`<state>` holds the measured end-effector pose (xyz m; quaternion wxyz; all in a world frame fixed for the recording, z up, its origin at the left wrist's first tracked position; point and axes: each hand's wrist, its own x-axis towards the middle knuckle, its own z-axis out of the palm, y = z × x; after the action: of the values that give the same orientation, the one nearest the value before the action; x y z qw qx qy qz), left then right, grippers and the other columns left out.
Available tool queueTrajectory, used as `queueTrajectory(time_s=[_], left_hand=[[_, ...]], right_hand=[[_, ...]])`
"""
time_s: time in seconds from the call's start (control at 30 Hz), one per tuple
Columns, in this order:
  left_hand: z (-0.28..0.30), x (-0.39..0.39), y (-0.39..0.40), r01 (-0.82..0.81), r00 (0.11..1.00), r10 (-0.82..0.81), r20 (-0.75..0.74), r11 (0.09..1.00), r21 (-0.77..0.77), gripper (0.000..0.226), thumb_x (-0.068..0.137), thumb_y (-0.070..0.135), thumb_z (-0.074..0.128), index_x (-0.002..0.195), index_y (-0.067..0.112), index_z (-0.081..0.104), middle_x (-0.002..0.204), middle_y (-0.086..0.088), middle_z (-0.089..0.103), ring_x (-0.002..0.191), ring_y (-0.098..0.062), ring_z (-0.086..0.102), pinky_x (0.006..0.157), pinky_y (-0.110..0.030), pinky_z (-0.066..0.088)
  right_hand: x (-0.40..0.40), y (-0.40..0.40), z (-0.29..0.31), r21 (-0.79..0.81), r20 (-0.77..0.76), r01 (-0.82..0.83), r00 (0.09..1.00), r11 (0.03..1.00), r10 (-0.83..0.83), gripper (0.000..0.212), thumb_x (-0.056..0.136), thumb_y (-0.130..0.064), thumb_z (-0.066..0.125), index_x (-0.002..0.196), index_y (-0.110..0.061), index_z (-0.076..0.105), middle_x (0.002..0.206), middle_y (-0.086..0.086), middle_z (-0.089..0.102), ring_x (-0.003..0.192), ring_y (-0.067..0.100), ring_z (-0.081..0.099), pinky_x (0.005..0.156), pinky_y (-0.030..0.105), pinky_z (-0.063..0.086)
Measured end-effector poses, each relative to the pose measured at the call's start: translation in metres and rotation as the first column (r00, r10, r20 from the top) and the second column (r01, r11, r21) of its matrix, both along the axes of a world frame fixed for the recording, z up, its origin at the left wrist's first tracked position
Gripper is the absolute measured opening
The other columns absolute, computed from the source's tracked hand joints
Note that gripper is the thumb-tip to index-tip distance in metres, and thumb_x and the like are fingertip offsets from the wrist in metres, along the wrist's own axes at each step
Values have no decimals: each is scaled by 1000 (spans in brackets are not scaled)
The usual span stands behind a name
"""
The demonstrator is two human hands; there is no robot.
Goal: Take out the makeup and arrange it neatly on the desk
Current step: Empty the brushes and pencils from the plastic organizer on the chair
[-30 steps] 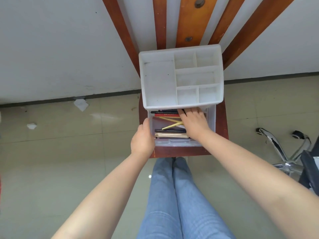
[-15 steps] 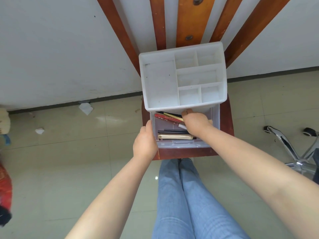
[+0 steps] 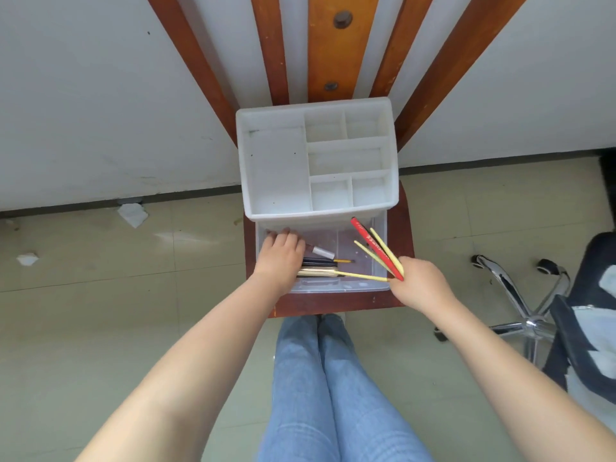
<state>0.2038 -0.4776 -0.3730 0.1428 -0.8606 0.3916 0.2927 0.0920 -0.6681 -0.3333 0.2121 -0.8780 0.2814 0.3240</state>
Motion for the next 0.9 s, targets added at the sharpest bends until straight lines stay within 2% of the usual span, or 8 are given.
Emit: queueTrajectory(time_s=[0.2, 0.43, 0.57, 0.63, 0.7, 0.77, 0.83, 0.9], left_hand=[[-14, 0, -7, 324, 942, -324, 84, 946, 23, 45, 92, 6, 37, 135, -1, 25, 129, -16, 40, 117, -33, 40, 96, -39, 34], [-28, 1, -16, 326, 940, -330, 90, 944, 56, 37, 94, 5, 33, 131, 0, 28, 126, -17, 43, 115, -33, 44, 93, -41, 36], [-36, 4, -21, 340, 934, -346, 86, 937, 81, 33, 93, 3, 33, 126, 0, 33, 125, -18, 47, 113, -33, 45, 94, -42, 35], [-39, 8, -22, 363, 926, -369, 81, 929, 77, 31, 92, 1, 32, 122, 0, 38, 122, -17, 50, 111, -34, 47, 95, -42, 34], [-41, 13, -22, 388, 915, -394, 91, 919, 72, 29, 92, 2, 33, 119, 2, 42, 120, -16, 52, 111, -34, 48, 97, -42, 34], [-41, 19, -23, 402, 905, -412, 103, 910, 102, 28, 93, 5, 35, 118, 3, 44, 120, -16, 51, 112, -34, 47, 97, -44, 35], [-40, 23, -22, 391, 911, -401, 97, 914, 108, 28, 92, 5, 35, 118, 3, 45, 120, -15, 51, 113, -33, 46, 96, -44, 36], [-36, 23, -20, 416, 897, -425, 124, 905, 91, 24, 89, 9, 43, 111, 7, 53, 113, -12, 56, 108, -30, 51, 92, -40, 40]], right_hand=[[-29, 9, -7, 223, 6, 377, 922, 899, -388, 31, 80, -4, 50, 58, -23, 37, 61, -5, 44, 65, 24, 44, 49, 23, 32], [-47, 29, -24, 453, -101, 596, 774, 664, -625, 26, 88, -9, 52, 66, -21, 43, 56, 3, 49, 23, 2, 38, 30, 14, 28], [-56, 35, -36, 475, -142, 631, 743, 613, -654, 19, 88, -10, 52, 73, -20, 49, 68, 1, 57, 35, 1, 48, 38, 13, 37], [-56, 40, -45, 521, -236, 714, 648, 469, -724, 5, 88, -8, 52, 89, -13, 52, 85, 4, 57, 60, 10, 56, 54, 18, 48], [-49, 45, -54, 585, -333, 764, 533, 273, -777, 23, 89, -4, 52, 112, -6, 49, 98, 5, 53, 85, 16, 56, 75, 27, 52], [-34, 46, -62, 625, -347, 760, 474, 178, -809, 32, 89, -2, 52, 120, 1, 45, 102, 5, 52, 97, 19, 54, 86, 29, 48], [-21, 43, -69, 631, -318, 758, 449, 167, -835, 31, 87, -3, 54, 117, 1, 47, 97, 5, 53, 89, 18, 56, 84, 30, 48], [-17, 43, -75, 571, -260, 773, 491, 277, -832, 23, 86, -7, 58, 108, -5, 52, 89, 3, 56, 71, 13, 56, 77, 32, 51]])
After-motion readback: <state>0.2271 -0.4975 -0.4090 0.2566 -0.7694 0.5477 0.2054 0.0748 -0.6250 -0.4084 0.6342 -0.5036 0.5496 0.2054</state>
